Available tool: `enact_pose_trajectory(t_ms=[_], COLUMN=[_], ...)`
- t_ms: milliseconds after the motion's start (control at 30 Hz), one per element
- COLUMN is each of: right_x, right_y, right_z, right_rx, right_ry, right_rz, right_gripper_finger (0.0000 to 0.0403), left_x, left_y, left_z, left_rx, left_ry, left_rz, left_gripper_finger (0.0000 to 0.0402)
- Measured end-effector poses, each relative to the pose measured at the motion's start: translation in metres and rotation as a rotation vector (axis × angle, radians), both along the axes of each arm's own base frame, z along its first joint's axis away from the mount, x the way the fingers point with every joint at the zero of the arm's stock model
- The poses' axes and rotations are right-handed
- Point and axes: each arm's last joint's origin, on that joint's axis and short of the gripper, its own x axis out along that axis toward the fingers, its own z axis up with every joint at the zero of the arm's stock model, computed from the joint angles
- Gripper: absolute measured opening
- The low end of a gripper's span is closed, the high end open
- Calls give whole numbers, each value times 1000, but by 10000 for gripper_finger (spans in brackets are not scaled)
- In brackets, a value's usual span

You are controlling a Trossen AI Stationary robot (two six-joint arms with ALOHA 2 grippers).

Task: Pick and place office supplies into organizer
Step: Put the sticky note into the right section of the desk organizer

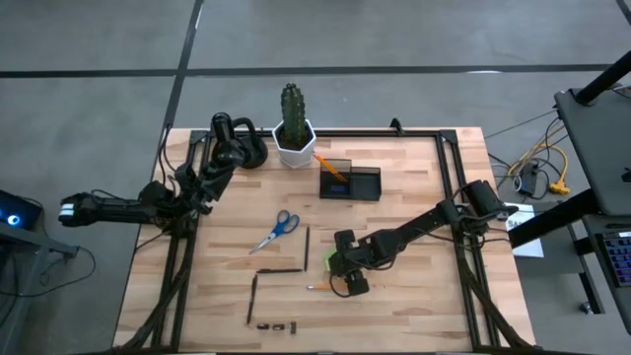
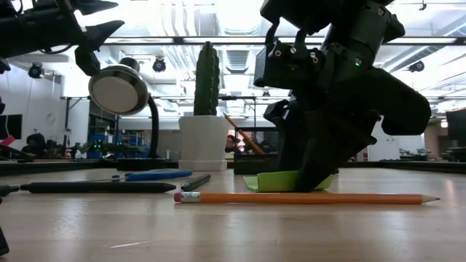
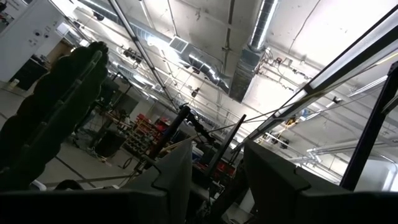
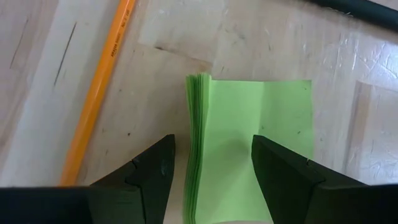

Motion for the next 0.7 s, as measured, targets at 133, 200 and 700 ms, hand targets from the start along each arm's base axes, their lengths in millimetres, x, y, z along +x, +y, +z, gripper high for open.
enact_pose_trajectory(t_ms=[133,200,700], right_x=[0,1,0], right_y=[-2,-2,-5], right_z=[0,0,-2], right_rx=[10,10,5], right_ry=[3,4,8], right_rz=[-13,-14,-22], right_gripper_finger=[190,180,88], left_x=[0,0,0], left_y=[0,0,0], left_z=[0,0,0], left_rx=[0,0,0], left_ry=[0,0,-1], left_rz=[0,0,-1], left_gripper_finger=[130,130,130])
